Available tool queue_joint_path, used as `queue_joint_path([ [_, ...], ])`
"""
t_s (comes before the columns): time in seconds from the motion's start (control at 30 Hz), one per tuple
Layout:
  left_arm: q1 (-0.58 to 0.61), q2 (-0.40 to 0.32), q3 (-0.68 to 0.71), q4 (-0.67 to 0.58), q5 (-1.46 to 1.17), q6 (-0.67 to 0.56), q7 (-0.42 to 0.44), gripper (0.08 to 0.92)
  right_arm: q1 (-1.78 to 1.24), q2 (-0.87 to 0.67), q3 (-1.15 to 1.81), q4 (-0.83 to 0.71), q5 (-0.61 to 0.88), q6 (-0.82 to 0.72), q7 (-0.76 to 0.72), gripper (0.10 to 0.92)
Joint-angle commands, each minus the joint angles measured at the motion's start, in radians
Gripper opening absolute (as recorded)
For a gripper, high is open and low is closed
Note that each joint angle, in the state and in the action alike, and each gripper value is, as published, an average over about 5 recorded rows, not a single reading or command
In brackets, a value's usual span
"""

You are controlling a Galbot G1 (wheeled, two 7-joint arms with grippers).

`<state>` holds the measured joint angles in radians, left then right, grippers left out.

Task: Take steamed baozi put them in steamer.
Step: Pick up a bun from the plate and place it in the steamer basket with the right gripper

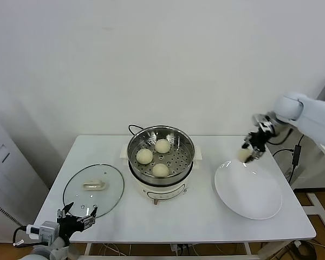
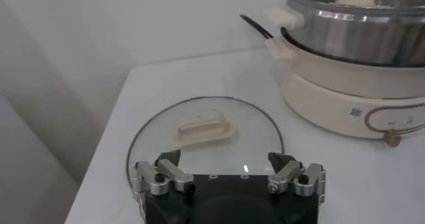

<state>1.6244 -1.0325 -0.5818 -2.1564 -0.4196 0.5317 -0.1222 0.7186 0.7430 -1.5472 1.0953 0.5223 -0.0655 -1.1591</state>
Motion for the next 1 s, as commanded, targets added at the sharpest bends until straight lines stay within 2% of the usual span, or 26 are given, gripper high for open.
queue_joint_path([
  [0.03,0.000,0.003,0.001,0.002,0.002,-0.002,0.000,0.823,0.230,0.198,-0.217,0.074,0.384,-0.202,0.020,0.484],
  [0.47,0.000,0.008,0.003,0.003,0.001,-0.007,0.002,0.823,0.195,0.423,-0.218,0.026,0.534,-0.306,0.110,0.484],
  [1.0,0.000,0.006,0.004,0.012,0.000,-0.014,0.002,0.823,0.090,0.554,-0.215,-0.027,0.492,-0.365,0.228,0.484],
])
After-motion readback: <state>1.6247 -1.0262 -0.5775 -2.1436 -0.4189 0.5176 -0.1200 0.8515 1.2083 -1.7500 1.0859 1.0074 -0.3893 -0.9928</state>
